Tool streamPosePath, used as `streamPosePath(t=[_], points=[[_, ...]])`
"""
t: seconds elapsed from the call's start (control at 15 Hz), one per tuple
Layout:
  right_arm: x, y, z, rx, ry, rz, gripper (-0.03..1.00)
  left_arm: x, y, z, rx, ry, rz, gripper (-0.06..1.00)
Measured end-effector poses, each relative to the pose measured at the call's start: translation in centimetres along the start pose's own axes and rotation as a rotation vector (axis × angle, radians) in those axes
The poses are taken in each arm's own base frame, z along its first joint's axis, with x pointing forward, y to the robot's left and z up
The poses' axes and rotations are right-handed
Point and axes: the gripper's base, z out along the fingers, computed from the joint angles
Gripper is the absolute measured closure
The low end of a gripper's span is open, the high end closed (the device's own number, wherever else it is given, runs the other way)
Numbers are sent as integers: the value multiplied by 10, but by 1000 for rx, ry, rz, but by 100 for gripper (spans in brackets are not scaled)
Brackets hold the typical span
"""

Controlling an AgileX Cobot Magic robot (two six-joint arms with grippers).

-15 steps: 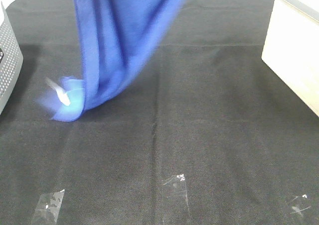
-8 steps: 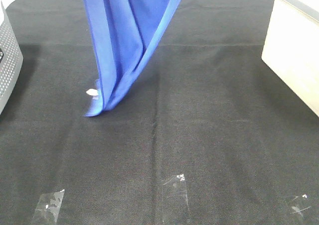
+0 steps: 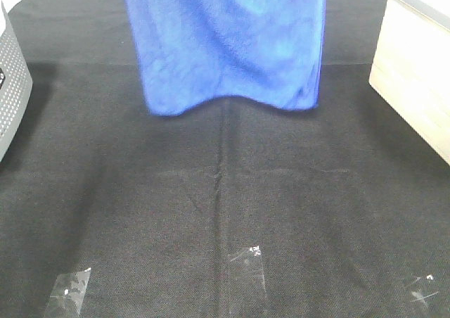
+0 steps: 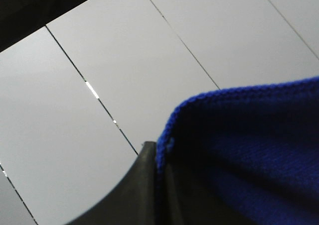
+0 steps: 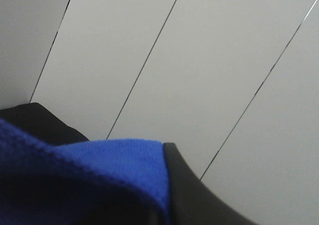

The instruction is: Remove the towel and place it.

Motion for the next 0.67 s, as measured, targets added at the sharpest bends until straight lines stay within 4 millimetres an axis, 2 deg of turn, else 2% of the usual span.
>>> streamPosePath(t=[0.2,0.4,0.67], points=[[36,-1,26,28,1,0,97,33,-4,25,-47,-1,-27,94],[43,-11,46,80,-51,-2,97,45,-9,55,-84,-55,-6,94],[55,-22,59,126,-95,29,97,54,-12,77,-126,-101,6,94]])
